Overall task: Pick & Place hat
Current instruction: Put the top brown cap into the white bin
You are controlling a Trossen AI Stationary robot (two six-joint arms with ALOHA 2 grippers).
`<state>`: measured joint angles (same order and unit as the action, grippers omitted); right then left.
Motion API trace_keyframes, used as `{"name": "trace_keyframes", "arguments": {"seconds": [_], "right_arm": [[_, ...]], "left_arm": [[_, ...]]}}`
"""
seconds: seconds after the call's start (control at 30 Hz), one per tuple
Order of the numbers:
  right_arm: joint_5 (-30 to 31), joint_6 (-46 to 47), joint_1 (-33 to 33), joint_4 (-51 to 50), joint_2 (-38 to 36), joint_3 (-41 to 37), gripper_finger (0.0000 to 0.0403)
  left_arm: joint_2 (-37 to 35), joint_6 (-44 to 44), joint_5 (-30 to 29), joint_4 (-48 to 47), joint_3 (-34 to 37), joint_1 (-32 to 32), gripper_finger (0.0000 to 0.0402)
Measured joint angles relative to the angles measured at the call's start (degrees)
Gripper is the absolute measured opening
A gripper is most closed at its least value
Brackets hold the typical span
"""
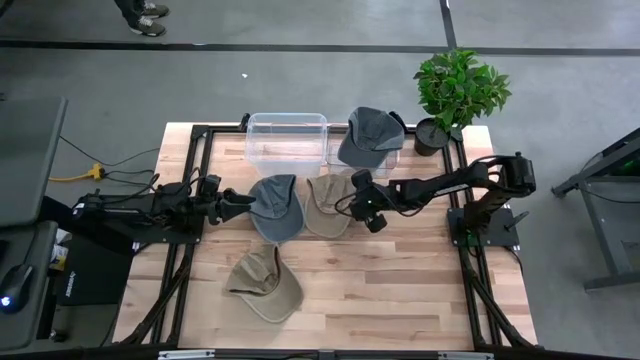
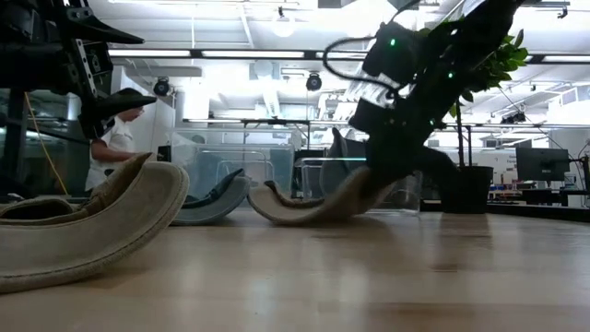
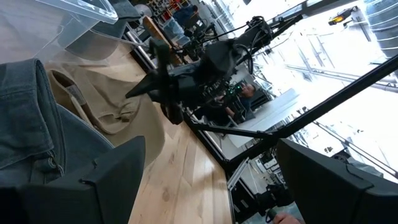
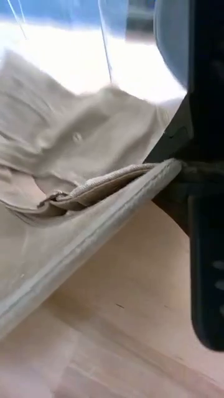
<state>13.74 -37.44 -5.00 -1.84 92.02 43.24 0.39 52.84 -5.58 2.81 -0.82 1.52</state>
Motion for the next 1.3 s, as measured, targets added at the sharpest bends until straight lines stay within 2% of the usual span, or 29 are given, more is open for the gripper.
{"name": "trace_keyframes", "arguments": {"seconds": [0.67, 1.3], "right_arm": [[11.3, -2.4, 7.9, -6.3, -18.6, 0.2, 0.0005], [10.4, -5.0, 10.4, -20.2, -19.7, 15.6, 0.0005]], "left_arm": [[0.0, 0.0, -0.1, 0.0, 0.0, 0.0, 0.034], [0.0, 0.0, 0.0, 0.0, 0.0, 0.0, 0.034]]}}
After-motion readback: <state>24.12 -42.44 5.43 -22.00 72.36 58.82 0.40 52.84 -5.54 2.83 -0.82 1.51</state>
